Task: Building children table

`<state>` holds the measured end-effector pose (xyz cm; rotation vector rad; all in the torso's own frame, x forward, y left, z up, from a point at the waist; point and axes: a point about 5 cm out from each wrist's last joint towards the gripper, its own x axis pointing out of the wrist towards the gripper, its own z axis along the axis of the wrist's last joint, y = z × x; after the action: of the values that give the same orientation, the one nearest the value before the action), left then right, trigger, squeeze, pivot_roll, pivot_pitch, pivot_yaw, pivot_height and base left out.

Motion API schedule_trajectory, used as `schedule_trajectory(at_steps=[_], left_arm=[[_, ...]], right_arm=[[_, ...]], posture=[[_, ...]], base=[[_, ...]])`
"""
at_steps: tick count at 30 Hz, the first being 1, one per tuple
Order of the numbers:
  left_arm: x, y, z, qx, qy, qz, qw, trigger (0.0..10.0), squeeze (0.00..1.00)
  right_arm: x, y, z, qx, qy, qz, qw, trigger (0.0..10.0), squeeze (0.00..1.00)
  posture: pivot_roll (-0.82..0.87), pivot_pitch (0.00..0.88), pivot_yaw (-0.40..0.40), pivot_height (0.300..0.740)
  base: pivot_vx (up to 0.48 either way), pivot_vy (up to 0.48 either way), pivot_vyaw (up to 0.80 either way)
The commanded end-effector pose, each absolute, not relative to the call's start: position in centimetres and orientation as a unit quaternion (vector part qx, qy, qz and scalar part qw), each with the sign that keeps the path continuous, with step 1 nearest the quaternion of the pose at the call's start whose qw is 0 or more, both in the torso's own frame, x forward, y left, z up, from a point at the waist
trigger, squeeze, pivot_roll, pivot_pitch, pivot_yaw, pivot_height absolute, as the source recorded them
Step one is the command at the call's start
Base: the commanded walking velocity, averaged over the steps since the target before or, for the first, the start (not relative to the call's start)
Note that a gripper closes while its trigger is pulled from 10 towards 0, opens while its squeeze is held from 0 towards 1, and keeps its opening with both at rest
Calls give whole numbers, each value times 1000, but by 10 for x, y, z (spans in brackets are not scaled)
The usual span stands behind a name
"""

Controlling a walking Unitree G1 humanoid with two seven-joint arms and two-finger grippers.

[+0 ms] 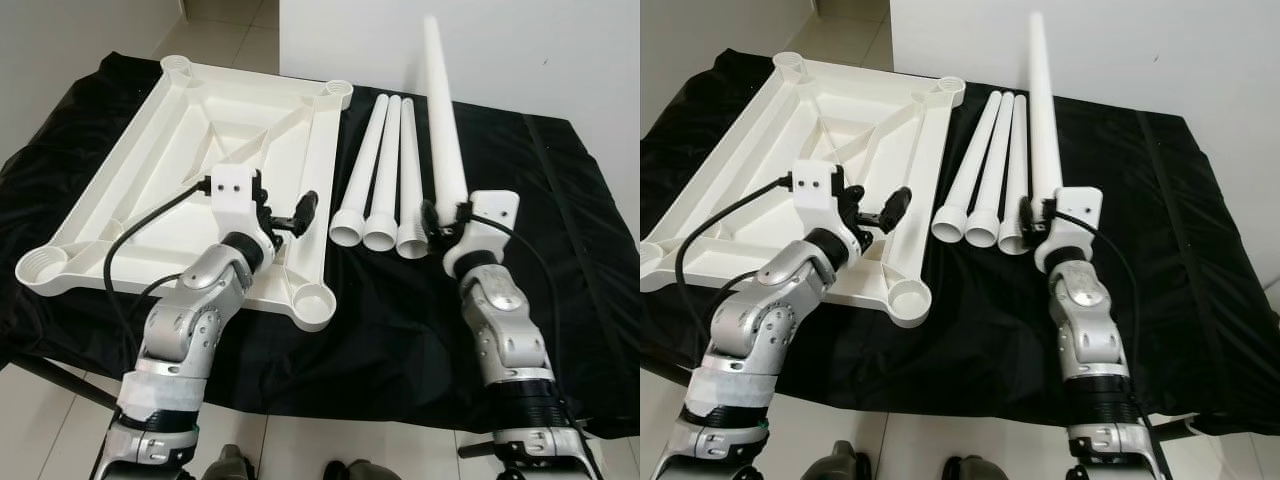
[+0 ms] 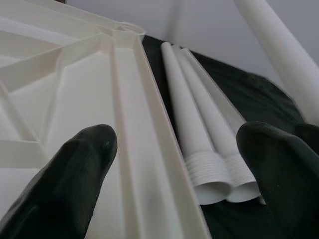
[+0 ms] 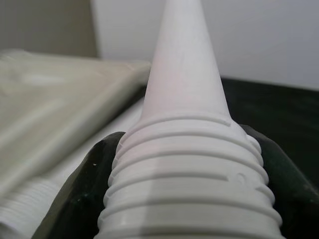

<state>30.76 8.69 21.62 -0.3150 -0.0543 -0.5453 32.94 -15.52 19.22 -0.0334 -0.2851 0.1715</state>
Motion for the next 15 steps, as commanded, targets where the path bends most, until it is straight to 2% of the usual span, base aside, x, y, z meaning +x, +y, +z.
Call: schedule_trajectory(at_steps=[1, 3, 4, 5, 6, 10, 15], left_arm=[[303, 77, 225, -165, -30, -329, 929, 10000, 1000], [304, 77, 226, -166, -27, -331, 929, 10000, 1000], [305, 77, 228, -173, -25, -341, 924, 10000, 510], [305, 77, 228, -173, -25, -341, 924, 10000, 510], [305, 77, 230, -181, -23, -351, 918, 10000, 0], [312, 84, 242, -227, -10, -382, 896, 10000, 0], [320, 97, 266, -268, -40, -402, 875, 10000, 0]], right_arm=[[328, -138, 201, -14, -186, 142, 972, 10000, 0], [328, -135, 200, -12, -191, 152, 970, 10000, 0], [327, -129, 199, -15, -197, 170, 965, 10000, 0], [327, -129, 199, -15, -197, 170, 965, 10000, 0], [326, -125, 197, -12, -200, 187, 962, 10000, 0], [322, -111, 193, -14, -202, 233, 951, 10000, 0], [320, -106, 191, -27, -206, 269, 941, 10000, 0]], posture=[[155, 79, -11, 740], [155, 79, -11, 740], [159, 78, -22, 740], [159, 78, -22, 740], [159, 76, -33, 740], [157, 70, -49, 740], [154, 58, -49, 740]], base=[[0, 0, 0], [0, 0, 0], [0, 0, 0], [0, 0, 0], [0, 0, 0], [0, 0, 0], [0, 0, 0]])
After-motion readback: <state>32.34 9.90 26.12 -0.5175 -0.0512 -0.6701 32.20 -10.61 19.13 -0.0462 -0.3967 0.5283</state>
